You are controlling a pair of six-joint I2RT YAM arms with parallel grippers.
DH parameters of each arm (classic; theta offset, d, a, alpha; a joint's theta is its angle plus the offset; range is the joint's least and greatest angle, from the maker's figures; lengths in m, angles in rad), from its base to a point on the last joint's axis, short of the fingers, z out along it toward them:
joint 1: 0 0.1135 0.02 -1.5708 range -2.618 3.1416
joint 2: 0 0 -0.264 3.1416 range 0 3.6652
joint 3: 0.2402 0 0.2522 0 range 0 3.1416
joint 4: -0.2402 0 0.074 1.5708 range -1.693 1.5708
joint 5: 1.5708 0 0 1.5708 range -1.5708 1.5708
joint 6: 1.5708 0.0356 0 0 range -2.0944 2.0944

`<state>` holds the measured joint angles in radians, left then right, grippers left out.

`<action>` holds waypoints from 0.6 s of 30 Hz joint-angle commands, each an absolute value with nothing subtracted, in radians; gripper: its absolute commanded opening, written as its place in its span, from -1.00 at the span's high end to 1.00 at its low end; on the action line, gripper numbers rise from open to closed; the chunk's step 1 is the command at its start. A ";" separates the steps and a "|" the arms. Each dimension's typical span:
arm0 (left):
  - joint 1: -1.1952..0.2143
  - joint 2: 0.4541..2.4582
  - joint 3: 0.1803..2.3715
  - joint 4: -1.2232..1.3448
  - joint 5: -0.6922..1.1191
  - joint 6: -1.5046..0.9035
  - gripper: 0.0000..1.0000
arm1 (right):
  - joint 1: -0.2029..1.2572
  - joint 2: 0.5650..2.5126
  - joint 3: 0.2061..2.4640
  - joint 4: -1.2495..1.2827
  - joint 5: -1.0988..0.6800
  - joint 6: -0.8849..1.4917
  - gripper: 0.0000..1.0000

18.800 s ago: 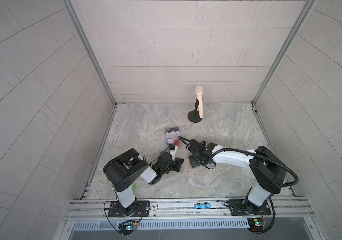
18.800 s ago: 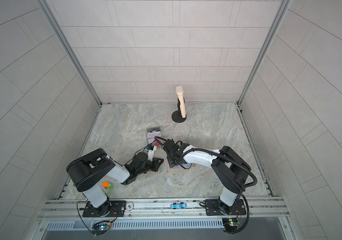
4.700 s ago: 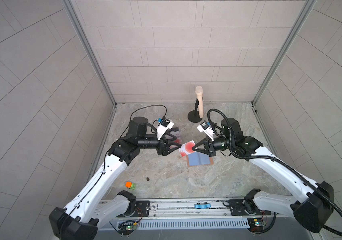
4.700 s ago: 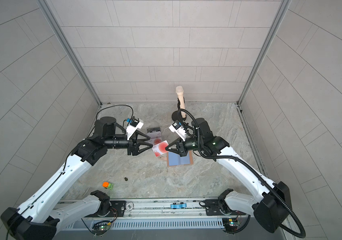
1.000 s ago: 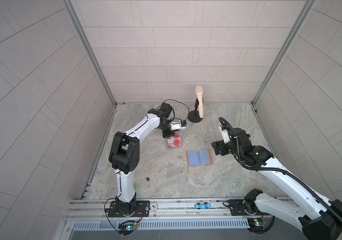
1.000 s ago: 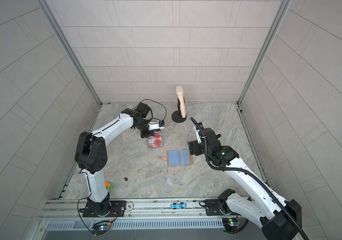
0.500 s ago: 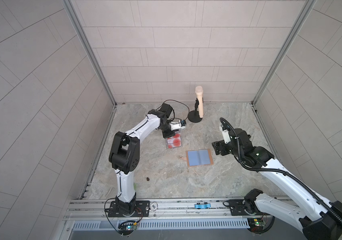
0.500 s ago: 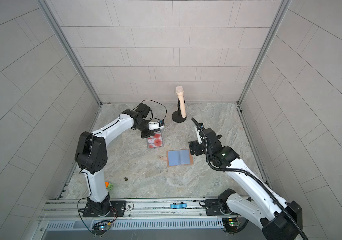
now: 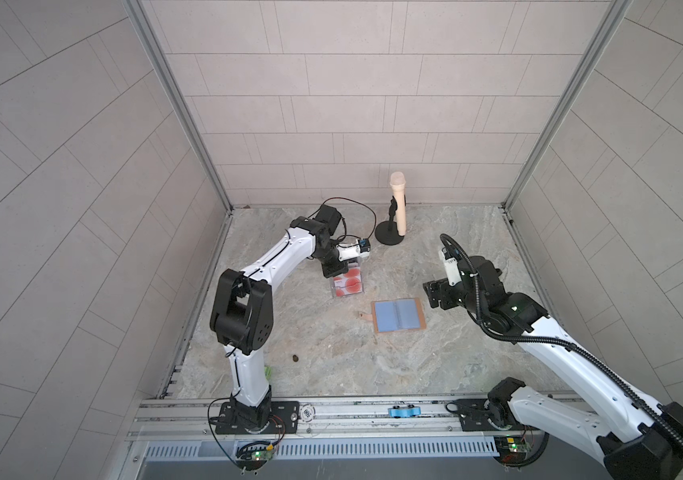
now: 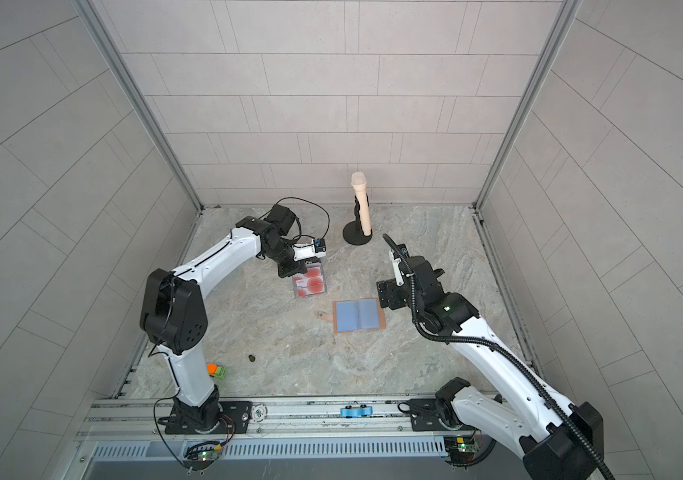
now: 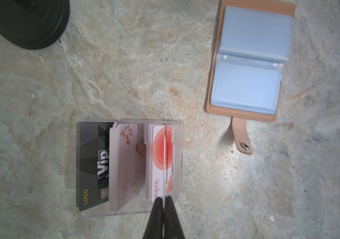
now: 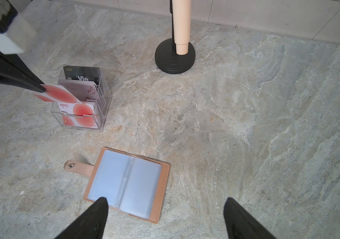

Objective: Take the credit cards out of the card holder
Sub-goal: Place the credit card in the storage box.

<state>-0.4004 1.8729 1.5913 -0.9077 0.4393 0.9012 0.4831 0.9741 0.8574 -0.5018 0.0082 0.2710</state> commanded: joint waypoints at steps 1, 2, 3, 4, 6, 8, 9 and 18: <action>-0.400 1.893 1.611 -0.972 0.483 0.913 1.00 | 0.479 0.966 0.843 -0.495 0.017 0.283 -0.80; -0.401 1.897 1.611 -0.971 0.475 0.912 1.00 | 0.477 0.965 0.842 -0.495 0.016 0.283 -0.80; -0.400 1.900 1.609 -0.970 0.470 0.913 1.00 | 0.476 0.964 0.843 -0.495 0.017 0.282 -0.80; -0.400 1.902 1.609 -0.969 0.468 0.912 1.00 | 0.477 0.964 0.843 -0.495 0.017 0.282 -0.80; -0.400 1.905 1.607 -0.956 0.468 0.906 1.00 | 0.477 0.964 0.842 -0.496 0.017 0.283 -0.80; -0.400 1.914 1.605 -0.944 0.457 0.898 1.00 | 0.476 0.965 0.843 -0.494 0.017 0.283 -0.80; -0.398 1.916 1.597 -0.921 0.446 0.881 1.00 | 0.476 0.965 0.843 -0.494 0.017 0.283 -0.80; -0.400 1.949 1.546 -0.844 0.438 0.868 1.00 | 0.472 0.965 0.836 -0.489 0.015 0.284 -0.80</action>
<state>-0.4004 1.9209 1.5589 -0.8577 0.4400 0.8787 0.4767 0.9741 0.8486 -0.4969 0.0082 0.2707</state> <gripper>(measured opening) 0.057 0.900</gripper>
